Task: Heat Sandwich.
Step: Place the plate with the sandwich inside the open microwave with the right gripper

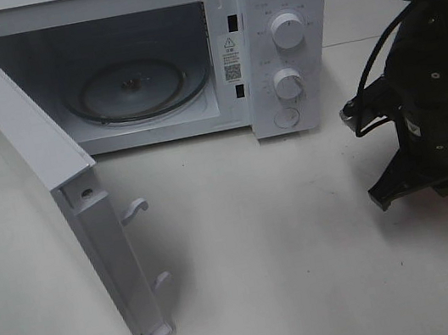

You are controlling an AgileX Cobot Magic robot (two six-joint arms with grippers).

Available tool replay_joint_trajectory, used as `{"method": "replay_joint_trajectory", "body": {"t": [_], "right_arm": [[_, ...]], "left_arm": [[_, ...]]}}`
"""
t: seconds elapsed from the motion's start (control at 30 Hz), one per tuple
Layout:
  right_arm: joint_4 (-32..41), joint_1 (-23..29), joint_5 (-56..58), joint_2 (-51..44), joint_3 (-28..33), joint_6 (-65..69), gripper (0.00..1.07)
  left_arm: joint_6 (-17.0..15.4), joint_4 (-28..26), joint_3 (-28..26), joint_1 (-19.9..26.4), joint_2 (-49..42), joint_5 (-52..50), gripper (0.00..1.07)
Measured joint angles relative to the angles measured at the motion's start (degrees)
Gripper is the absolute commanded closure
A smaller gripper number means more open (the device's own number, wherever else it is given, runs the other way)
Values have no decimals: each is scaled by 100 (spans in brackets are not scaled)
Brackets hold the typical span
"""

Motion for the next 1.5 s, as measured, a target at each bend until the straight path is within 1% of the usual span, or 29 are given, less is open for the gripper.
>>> {"method": "replay_joint_trajectory", "body": {"t": [0.2,0.3,0.63,0.73,0.87,0.93,1.0,1.07,1.13,1.2,1.47,1.5], "right_arm": [[-11,138,155,-189,86,11,107],[11,332,252,-367,201,23,107],[86,768,504,-819,235,-52,107],[92,1014,642,-1008,235,-109,107],[103,1192,762,-1100,235,-138,107],[109,1392,882,-1186,235,-172,107],[109,1455,911,-1215,235,-178,107],[103,1650,974,-1346,235,-189,107],[115,1702,974,-1392,235,-223,107],[103,1896,1020,-1524,235,-321,107],[149,2280,1180,-1776,235,-447,107],[155,2395,1215,-1868,235,-544,107]], "left_arm": [[0,0,0,0,0,0,10],[0,0,0,0,0,0,10],[0,0,0,0,0,0,10],[0,0,0,0,0,0,10],[0,0,0,0,0,0,10],[0,0,0,0,0,0,10],[0,0,0,0,0,0,10],[0,0,0,0,0,0,10],[0,0,0,0,0,0,10],[0,0,0,0,0,0,10],[0,0,0,0,0,0,10],[0,0,0,0,0,0,10]]}}
